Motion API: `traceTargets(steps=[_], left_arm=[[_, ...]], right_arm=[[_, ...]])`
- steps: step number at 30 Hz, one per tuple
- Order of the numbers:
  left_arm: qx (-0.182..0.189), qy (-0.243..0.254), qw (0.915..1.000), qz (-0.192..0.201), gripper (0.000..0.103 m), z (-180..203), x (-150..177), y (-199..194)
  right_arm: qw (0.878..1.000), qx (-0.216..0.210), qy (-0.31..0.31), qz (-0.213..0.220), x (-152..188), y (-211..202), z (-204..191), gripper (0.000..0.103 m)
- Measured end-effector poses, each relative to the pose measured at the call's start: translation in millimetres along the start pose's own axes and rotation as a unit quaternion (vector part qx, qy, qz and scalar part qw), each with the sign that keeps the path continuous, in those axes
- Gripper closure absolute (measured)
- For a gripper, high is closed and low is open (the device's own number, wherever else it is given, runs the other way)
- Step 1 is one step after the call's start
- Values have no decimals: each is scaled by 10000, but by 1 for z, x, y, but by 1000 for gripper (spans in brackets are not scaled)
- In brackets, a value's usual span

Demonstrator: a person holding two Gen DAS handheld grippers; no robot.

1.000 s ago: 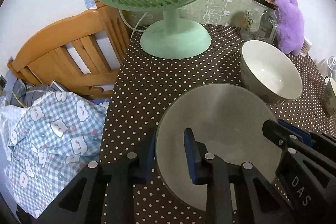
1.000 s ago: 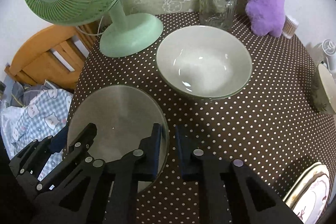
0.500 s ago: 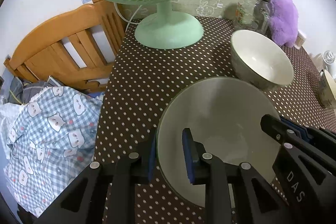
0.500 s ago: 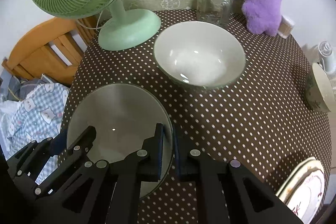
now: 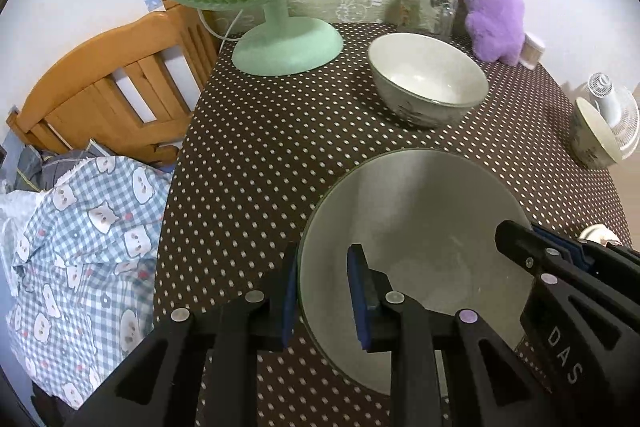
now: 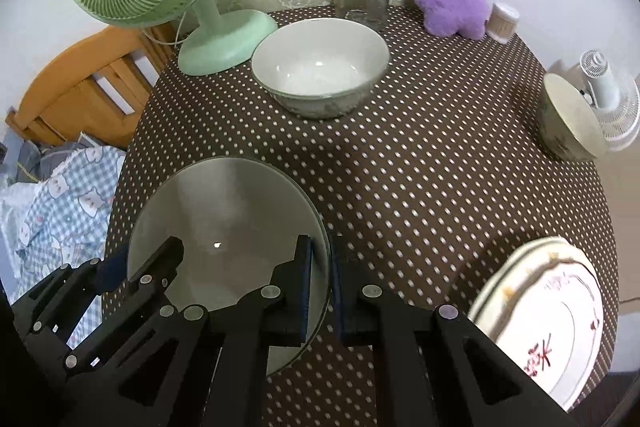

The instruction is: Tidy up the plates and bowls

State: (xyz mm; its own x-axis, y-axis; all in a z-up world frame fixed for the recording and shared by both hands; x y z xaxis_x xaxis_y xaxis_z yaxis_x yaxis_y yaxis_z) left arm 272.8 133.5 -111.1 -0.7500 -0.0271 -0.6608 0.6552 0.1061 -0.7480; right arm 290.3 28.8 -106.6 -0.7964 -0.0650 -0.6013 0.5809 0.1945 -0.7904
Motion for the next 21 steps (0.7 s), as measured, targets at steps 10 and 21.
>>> traceTargets(steps=[10, 21], left_arm=[[-27, -75, 9999, -86, 82, 21, 22, -27], [154, -84, 9990, -413, 82, 46, 54, -40]], right_arm=[[10000, -36, 12, -13, 25, -32, 19, 91], [9996, 46, 117, -258, 62, -49, 50, 91]])
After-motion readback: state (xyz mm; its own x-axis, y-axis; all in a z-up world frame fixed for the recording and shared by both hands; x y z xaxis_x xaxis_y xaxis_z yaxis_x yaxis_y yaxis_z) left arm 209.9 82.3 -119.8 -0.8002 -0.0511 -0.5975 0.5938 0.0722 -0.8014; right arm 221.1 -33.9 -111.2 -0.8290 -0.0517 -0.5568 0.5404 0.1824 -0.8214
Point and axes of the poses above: each gripper's, at about its wrist camera, not at the fingertips, and y roughly the way its jaws point, z to its right, x to its underside, the point moved 1 cm from there along y, roughly the way its jaws point, and after that the axes turned 14 degrees about z, right-handed, at the moved point
